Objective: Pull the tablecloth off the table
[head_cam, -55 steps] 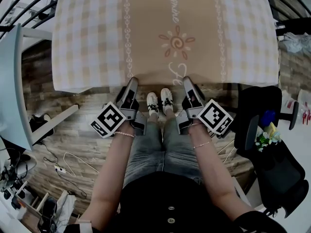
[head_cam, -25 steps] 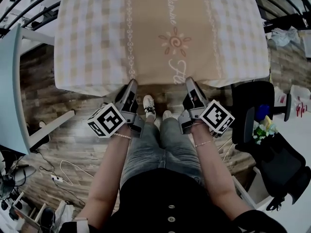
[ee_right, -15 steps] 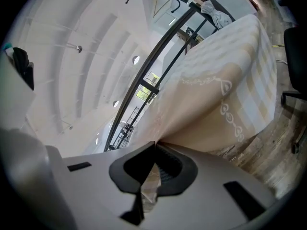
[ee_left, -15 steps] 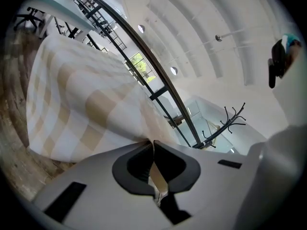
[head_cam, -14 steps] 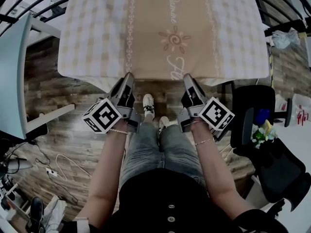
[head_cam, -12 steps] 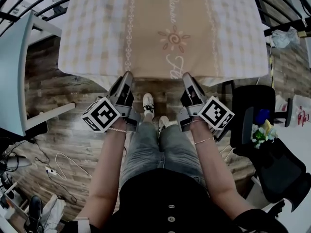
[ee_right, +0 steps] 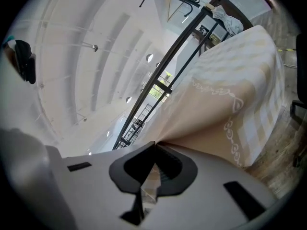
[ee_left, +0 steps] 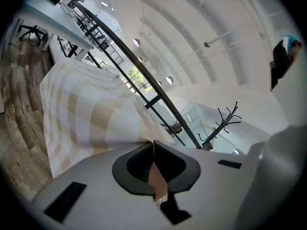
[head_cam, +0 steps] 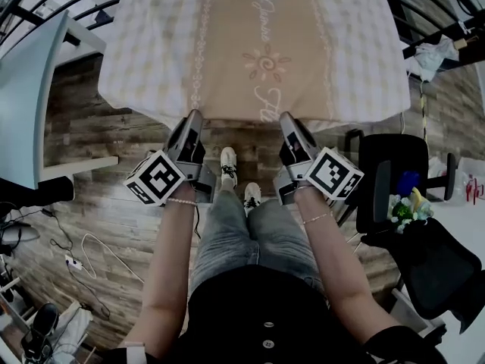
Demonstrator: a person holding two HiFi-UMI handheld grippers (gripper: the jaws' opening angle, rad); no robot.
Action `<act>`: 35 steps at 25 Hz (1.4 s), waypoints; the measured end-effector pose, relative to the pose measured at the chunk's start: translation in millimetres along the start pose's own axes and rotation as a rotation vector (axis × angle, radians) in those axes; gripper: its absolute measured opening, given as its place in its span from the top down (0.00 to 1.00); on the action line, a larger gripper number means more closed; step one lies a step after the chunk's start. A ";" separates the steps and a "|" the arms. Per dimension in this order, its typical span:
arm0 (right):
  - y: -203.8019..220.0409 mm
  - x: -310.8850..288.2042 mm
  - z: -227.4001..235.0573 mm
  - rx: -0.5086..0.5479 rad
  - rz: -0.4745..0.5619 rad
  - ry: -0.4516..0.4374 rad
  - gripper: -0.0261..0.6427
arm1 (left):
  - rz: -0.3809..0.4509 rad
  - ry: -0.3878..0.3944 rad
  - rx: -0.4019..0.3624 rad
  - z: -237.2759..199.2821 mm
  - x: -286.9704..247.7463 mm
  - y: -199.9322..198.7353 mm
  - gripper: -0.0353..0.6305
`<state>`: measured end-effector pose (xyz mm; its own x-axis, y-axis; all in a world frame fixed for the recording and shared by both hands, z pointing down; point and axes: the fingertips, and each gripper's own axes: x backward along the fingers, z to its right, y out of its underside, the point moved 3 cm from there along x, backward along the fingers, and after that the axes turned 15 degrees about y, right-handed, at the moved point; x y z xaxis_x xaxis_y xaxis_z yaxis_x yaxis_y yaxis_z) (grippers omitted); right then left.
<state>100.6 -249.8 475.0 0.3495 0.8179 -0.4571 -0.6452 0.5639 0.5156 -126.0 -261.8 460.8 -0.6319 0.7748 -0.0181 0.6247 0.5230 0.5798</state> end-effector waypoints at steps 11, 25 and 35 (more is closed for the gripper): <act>9.5 43.1 -4.9 0.043 -0.018 -0.060 0.92 | 0.040 0.000 -0.052 41.0 30.1 11.0 0.92; 39.1 93.9 -2.6 0.023 0.018 -0.014 0.92 | -0.017 0.038 -0.046 65.2 73.5 36.5 0.92; 83.3 150.9 -15.0 0.037 0.044 0.008 0.92 | -0.063 0.082 -0.039 86.2 139.6 59.6 0.92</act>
<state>89.4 -81.1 438.0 0.3162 0.8409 -0.4393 -0.6341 0.5317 0.5614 -137.4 -91.8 422.6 -0.7055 0.7086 0.0102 0.5654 0.5541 0.6109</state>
